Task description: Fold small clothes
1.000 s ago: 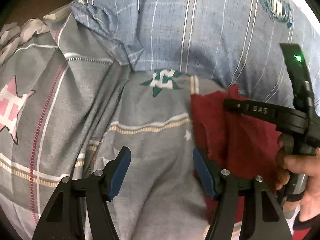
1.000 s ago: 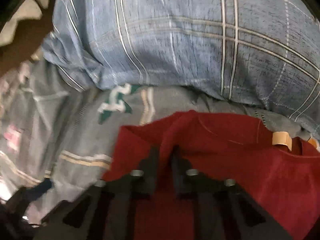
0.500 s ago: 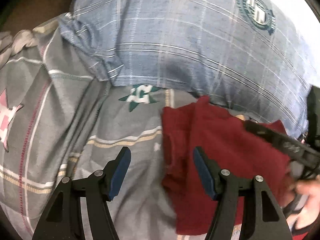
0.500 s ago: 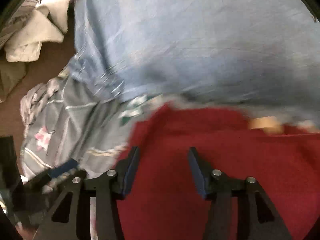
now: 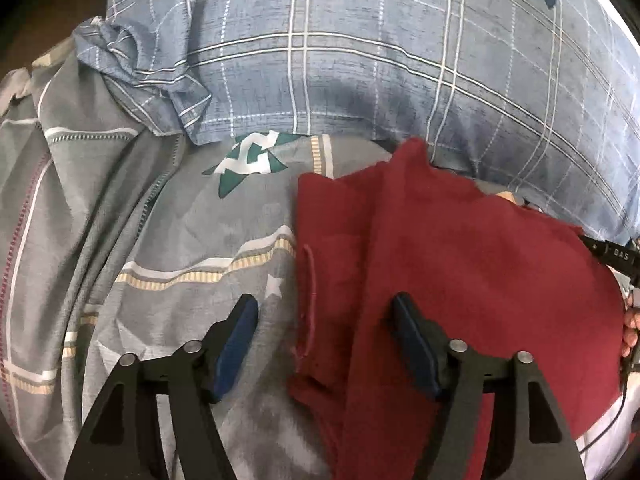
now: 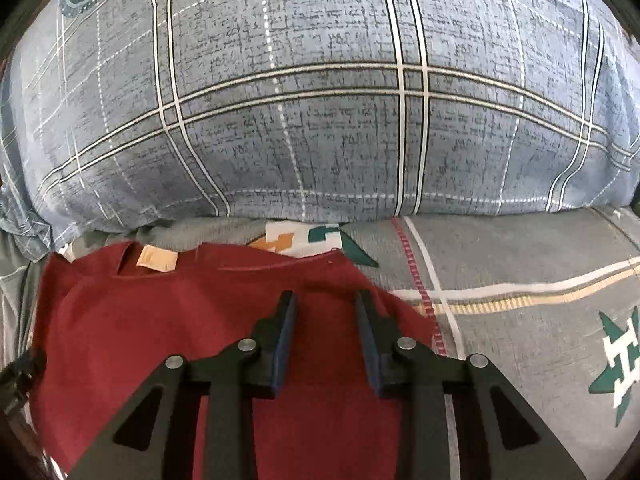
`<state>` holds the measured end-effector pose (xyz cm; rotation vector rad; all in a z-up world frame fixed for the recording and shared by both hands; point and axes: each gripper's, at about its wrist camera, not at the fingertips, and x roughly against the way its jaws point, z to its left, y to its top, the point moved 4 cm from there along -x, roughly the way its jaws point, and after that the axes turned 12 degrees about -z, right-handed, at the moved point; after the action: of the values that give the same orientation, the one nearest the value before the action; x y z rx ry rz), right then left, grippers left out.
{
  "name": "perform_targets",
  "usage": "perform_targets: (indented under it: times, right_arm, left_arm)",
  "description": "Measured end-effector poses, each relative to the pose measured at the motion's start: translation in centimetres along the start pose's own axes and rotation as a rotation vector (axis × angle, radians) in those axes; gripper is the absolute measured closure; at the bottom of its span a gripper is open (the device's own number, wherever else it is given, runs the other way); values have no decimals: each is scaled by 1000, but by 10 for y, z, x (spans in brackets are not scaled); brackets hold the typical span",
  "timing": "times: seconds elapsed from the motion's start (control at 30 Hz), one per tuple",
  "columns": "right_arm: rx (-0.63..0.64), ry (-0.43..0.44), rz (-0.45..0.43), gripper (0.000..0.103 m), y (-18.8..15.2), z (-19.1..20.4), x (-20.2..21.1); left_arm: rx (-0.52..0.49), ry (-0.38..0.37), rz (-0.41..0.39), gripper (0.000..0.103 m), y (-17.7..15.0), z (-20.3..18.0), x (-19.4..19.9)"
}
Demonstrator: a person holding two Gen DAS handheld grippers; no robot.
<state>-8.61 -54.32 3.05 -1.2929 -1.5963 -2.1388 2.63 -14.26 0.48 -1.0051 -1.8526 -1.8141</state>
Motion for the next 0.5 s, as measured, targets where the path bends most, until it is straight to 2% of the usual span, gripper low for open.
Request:
perform_targets:
  times: [0.13,0.23,0.33,0.4,0.5]
  right_arm:
    - [10,9,-20,66,3,19,18]
    - [20,135,-28,59,3,51,39]
    - [97,244,-33,59,2,104,51]
    - [131,324,-14,59,0,144,48]
    - [179,386,11,59,-8,195,37]
  left_arm:
    - [-8,2,-4,33,1,0,3]
    - [-9,0,-5,34,0,1,6]
    - [-7,6,-10,34,0,3,11]
    - [1,4,-13,34,0,6,15]
    - [7,-4,-12,34,1,11,20]
